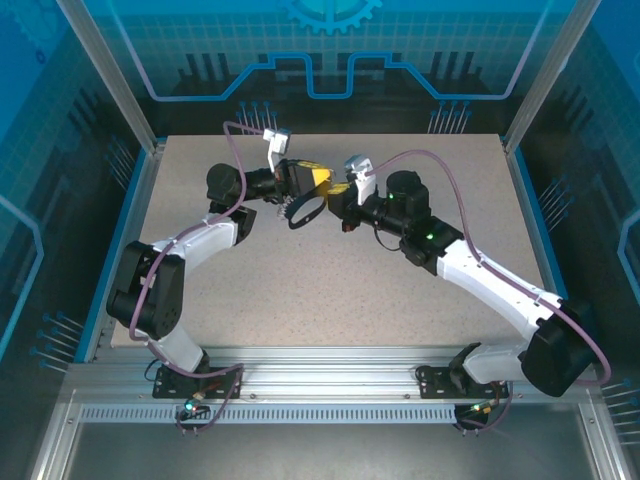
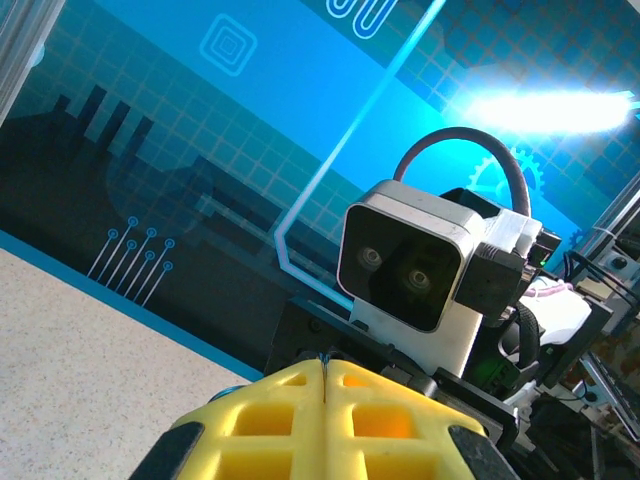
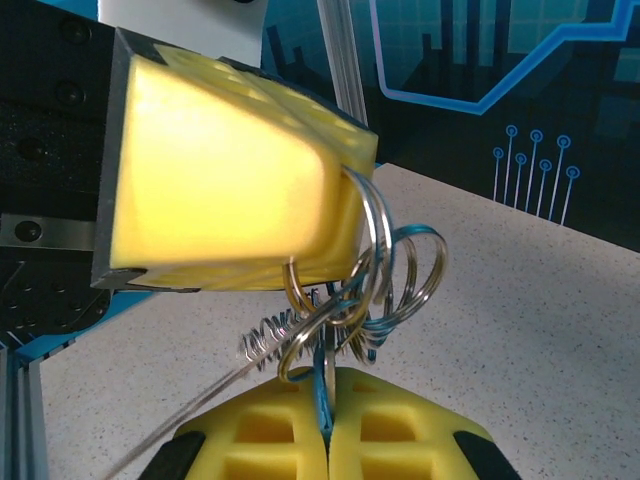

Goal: Put the keys on the keyring

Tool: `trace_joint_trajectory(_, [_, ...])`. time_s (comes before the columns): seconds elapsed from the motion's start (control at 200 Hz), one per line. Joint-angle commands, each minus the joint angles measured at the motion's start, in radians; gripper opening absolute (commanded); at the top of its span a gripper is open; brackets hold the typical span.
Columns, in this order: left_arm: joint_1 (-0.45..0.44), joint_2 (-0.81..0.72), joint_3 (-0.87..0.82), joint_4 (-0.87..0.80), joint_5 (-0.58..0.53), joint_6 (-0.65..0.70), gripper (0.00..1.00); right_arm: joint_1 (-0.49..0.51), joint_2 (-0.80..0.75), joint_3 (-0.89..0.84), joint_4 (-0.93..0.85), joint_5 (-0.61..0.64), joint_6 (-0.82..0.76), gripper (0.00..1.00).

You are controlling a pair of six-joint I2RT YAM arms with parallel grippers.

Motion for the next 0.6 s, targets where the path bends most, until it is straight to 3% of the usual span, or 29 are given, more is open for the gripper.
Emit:
trace_joint_trajectory(0.0, [-0.016,-0.015,-0.011,0.056,-0.037,0.008,0.0,0.038,-0.009,0.015,-0.011,-0.023,-0.002,0.02])
trace_joint_trajectory(0.085, [-0.016,-0.016,-0.01,0.045,-0.029,0.018,0.0,0.025,-0.033,-0.002,-0.026,-0.009,0.005,0.27])
trace_joint_trajectory(0.2, [-0.013,-0.018,-0.01,0.013,-0.015,0.049,0.0,-0.006,-0.084,-0.044,-0.055,-0.016,0.018,0.41])
trace_joint_trajectory(0.59, [-0.004,0.005,0.023,0.007,0.031,0.058,0.0,-0.114,-0.261,-0.165,-0.093,-0.022,0.031,0.46])
